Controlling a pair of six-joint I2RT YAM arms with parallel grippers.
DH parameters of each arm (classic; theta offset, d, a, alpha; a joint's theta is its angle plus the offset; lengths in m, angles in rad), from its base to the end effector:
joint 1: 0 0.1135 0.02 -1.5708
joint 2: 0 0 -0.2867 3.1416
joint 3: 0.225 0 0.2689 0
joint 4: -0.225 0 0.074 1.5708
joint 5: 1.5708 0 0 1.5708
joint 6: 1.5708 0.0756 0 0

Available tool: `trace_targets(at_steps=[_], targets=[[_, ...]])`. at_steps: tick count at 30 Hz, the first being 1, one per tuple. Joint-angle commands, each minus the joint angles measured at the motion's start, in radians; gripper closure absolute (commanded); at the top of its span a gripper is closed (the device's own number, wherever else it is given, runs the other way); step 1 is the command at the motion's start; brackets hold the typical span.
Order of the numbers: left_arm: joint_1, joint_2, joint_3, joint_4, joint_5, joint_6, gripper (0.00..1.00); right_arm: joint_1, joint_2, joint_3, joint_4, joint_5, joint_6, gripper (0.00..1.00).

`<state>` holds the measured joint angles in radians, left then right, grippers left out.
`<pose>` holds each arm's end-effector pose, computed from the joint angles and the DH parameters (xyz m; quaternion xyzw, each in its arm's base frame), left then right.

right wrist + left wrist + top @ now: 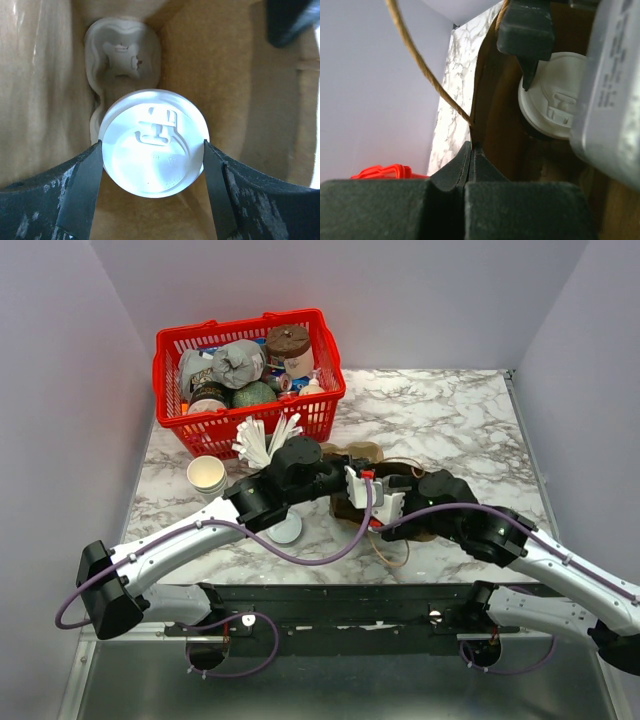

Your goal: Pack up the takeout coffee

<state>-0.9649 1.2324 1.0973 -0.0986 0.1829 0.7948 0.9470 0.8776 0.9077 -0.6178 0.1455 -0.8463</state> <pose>0.1806 -0.2848 0.3737 0.6383 0.4544 -0.1238 0.6089 0.1379 0.1728 0.3194 -0.6655 0.5757 -0.0403 0.4734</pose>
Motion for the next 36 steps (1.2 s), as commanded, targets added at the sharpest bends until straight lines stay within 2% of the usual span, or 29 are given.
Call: trace_targets(at_steps=[1, 7, 11, 15, 25, 28, 29, 30, 32, 36], targets=[[0.005, -0.014, -0.023, 0.057, -0.017, 0.026, 1.0, -0.004, -0.017, -0.006, 0.036, 0.025, -0.008, 1.0], [0.0, -0.07, -0.096, 0.03, 0.01, -0.046, 1.0, -0.002, -0.049, -0.029, -0.051, -0.012, 0.033, 0.99], [0.002, -0.094, -0.094, -0.024, 0.126, -0.095, 1.0, -0.002, -0.057, -0.006, -0.147, -0.076, 0.087, 0.99], [-0.001, -0.12, -0.112, -0.026, 0.196, -0.21, 1.0, -0.004, -0.066, -0.015, -0.18, -0.121, 0.13, 1.0], [-0.005, -0.119, -0.123, 0.017, 0.224, -0.405, 1.0, -0.004, -0.086, -0.033, -0.204, -0.055, 0.119, 0.99], [-0.005, -0.117, -0.117, 0.026, 0.23, -0.443, 0.73, -0.004, -0.097, -0.03, -0.243, -0.09, 0.136, 1.0], [-0.003, -0.119, -0.113, 0.025, 0.219, -0.457, 0.58, -0.002, -0.097, -0.03, -0.249, -0.092, 0.141, 0.99], [-0.005, -0.123, -0.105, 0.025, 0.211, -0.497, 0.51, -0.002, -0.098, -0.035, -0.246, -0.087, 0.141, 0.99], [0.002, -0.134, -0.085, -0.001, 0.211, -0.529, 0.4, -0.002, -0.1, -0.039, -0.241, -0.086, 0.139, 0.99], [0.006, -0.195, -0.111, -0.024, 0.277, -0.575, 0.31, -0.004, -0.107, -0.049, -0.24, -0.09, 0.153, 0.99]])
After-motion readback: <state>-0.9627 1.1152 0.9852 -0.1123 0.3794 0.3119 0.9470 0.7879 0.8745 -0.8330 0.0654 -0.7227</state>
